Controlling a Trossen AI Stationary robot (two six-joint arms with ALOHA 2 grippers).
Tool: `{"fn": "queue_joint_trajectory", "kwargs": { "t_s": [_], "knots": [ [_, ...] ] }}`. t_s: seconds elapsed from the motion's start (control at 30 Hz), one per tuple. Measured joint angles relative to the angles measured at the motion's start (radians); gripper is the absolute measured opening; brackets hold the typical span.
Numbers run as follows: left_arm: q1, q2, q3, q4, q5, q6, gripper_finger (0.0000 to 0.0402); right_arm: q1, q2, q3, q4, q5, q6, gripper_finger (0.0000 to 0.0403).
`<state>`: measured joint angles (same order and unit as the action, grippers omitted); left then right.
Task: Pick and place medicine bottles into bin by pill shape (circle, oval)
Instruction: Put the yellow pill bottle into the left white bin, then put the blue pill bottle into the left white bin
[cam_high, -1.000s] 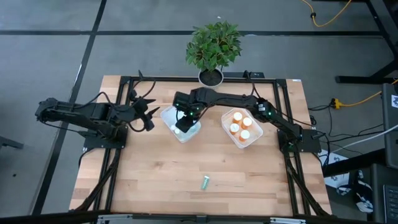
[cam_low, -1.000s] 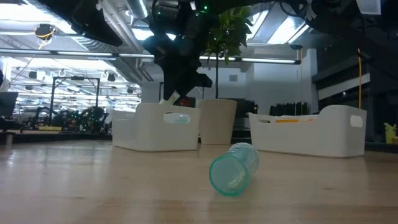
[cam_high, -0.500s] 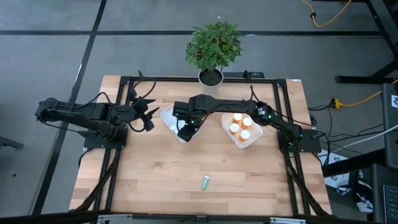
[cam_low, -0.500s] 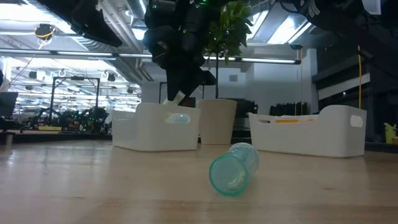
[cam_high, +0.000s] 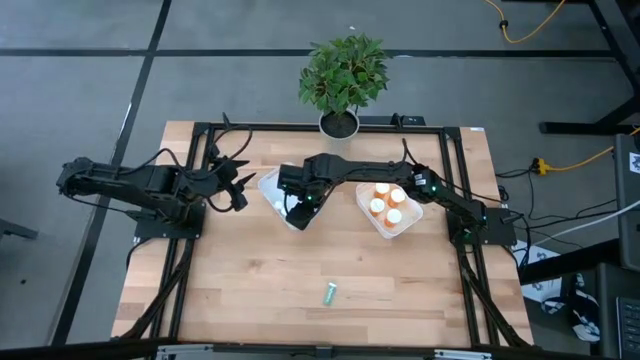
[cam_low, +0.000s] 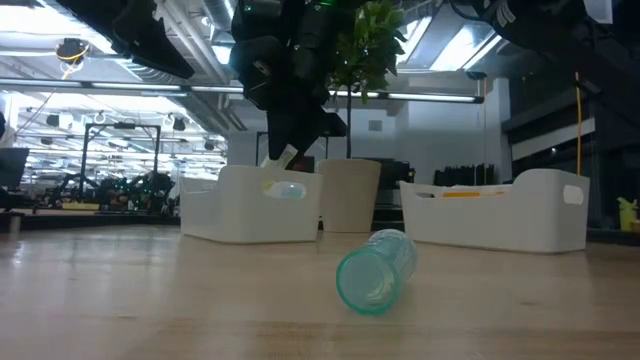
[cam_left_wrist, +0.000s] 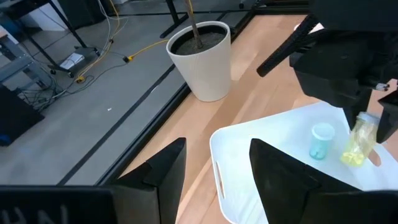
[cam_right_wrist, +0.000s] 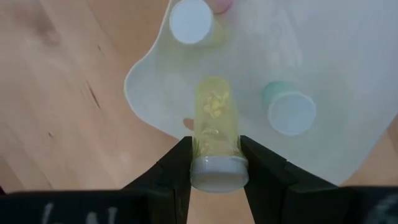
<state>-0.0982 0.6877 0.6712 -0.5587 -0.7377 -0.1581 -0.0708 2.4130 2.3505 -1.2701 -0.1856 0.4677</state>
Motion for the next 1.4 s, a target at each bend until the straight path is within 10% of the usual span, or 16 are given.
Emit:
{"fn": "queue_joint_trajectory", "kwargs": {
  "t_s": [0.5, 1.4],
  "knots": [
    [0.000, 0.000, 0.000, -0.002, 0.000, 0.000, 0.0171, 0.000, 0.000, 0.000, 0.000, 0.000, 0.000, 0.0185],
    [0.000, 0.000, -0.001, -0.003, 0.069, -0.053, 0.0171, 0.249, -0.061, 0.003, -0.209, 0.145, 0.089, 0.0142]
  ]
}}
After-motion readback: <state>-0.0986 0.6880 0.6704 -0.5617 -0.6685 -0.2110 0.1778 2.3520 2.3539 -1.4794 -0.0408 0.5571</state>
